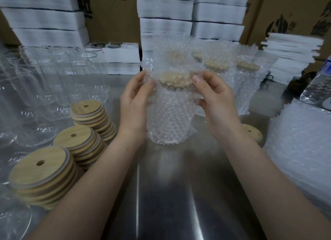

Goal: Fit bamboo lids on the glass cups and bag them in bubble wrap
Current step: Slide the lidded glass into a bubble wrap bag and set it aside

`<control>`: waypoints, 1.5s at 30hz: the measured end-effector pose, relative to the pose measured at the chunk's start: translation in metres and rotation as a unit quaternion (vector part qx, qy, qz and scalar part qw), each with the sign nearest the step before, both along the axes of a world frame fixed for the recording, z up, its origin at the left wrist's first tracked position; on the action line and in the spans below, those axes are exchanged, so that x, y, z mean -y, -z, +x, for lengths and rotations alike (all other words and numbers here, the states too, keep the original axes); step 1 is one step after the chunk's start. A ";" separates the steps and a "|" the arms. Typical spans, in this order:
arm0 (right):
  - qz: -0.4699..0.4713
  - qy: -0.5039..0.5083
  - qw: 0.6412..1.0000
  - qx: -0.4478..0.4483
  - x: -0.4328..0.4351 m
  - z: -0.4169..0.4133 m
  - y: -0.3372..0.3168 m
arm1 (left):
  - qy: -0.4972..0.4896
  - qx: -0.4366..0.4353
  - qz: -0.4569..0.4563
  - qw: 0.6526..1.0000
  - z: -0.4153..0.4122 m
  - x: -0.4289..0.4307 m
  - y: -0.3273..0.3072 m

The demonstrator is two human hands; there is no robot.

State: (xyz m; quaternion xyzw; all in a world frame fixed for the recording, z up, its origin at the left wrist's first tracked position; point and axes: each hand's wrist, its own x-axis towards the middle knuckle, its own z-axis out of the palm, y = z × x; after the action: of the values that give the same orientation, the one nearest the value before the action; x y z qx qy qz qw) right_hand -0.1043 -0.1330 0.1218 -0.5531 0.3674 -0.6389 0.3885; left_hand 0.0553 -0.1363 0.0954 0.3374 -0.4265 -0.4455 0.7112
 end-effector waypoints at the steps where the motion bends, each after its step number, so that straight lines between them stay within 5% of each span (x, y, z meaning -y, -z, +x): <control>1: -0.003 0.003 1.000 -0.004 0.000 0.000 0.000 | 0.047 -0.015 0.012 0.999 0.003 0.001 0.002; 3: -0.005 0.006 1.000 -0.009 -0.001 0.001 0.000 | 0.106 -0.007 0.044 0.993 0.011 0.001 0.005; 6: -0.007 0.010 1.000 0.003 -0.001 0.001 -0.001 | 0.161 0.148 0.115 0.969 0.019 -0.006 0.010; 10: -0.009 0.016 1.000 0.011 -0.003 0.002 -0.002 | 0.209 0.394 0.172 0.879 0.024 -0.003 0.008; 13: -0.008 0.019 1.000 0.013 -0.004 0.002 -0.002 | 0.174 0.503 0.165 0.831 0.026 0.002 0.009; 15: -0.008 0.020 1.000 0.017 -0.005 0.003 -0.003 | 0.128 0.516 0.160 0.832 0.026 0.004 0.013; 22: -0.009 0.032 0.999 0.021 -0.008 0.005 -0.004 | 0.012 0.472 0.162 0.866 0.027 0.012 0.026; 26: -0.016 0.052 0.998 0.014 -0.010 0.005 -0.005 | 0.037 0.465 0.142 0.873 0.025 0.011 0.021; 32: -0.042 0.094 0.995 0.013 -0.012 0.004 -0.008 | 0.163 0.130 0.084 0.975 0.018 -0.003 -0.001; 40: -0.021 0.077 0.995 0.051 -0.011 0.004 -0.010 | 0.053 -0.030 0.019 0.998 0.010 -0.008 -0.017; 45: -0.045 0.052 0.995 0.068 -0.013 0.004 -0.011 | -0.008 -0.042 -0.010 0.999 0.003 -0.006 -0.021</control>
State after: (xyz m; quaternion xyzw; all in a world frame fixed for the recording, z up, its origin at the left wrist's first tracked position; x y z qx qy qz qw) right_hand -0.0999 -0.1205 0.1324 -0.5054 0.3391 -0.7106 0.3530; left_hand 0.0587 -0.1299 0.1162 0.3143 -0.3979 -0.4495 0.7354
